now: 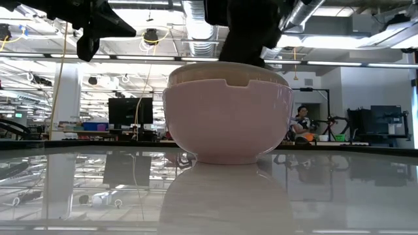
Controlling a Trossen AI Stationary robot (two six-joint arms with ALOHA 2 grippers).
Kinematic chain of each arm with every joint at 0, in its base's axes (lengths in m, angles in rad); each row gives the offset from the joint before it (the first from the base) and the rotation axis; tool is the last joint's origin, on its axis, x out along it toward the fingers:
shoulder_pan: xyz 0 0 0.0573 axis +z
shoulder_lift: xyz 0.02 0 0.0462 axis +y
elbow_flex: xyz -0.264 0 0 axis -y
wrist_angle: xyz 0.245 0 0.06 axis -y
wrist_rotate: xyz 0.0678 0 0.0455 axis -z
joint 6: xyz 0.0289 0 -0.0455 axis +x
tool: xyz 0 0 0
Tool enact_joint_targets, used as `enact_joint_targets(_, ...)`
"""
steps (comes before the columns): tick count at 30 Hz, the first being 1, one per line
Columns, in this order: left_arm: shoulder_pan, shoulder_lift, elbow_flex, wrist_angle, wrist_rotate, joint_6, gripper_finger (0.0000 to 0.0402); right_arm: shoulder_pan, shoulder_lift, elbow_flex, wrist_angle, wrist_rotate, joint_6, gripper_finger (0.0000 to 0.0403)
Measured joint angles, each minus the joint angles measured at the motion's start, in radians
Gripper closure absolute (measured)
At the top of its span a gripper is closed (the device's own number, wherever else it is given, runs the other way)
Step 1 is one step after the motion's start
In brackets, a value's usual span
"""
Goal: Nest bowls inside each other
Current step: Stack the blue bowl on top of the blue patterned bowl
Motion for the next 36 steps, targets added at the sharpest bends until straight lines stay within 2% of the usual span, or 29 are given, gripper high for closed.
enact_joint_targets(3,0.000,0.000,0.000,0.000,0.001,-0.002,0.0401,0.000,-0.028,-0.001,-0.001,0.012,0.015,0.0182)
enact_joint_targets(6,0.000,0.000,0.000,0.000,0.003,-0.005,0.0401,0.002,-0.071,-0.001,-0.001,0.038,0.029,0.0168)
enact_joint_targets(11,0.000,0.000,0.000,0.000,0.018,-0.009,0.0401,0.026,-0.178,-0.001,-0.019,0.061,0.036,0.0189)
enact_joint_targets(15,0.000,0.000,0.000,0.000,0.018,-0.009,0.0401,0.077,-0.266,0.000,-0.099,0.096,0.097,0.0212)
enact_joint_targets(22,0.000,0.000,0.000,0.000,0.017,0.004,0.0401,0.264,-0.352,0.000,-0.290,0.176,0.322,0.0230)
enact_joint_targets(32,0.000,0.000,0.000,0.000,0.017,0.026,0.0401,0.539,-0.357,0.000,-0.502,0.371,0.772,0.0231)
enact_joint_targets(36,0.000,0.000,0.000,0.000,0.009,0.027,0.0401,0.607,-0.342,-0.006,-0.519,0.403,0.899,0.0231)
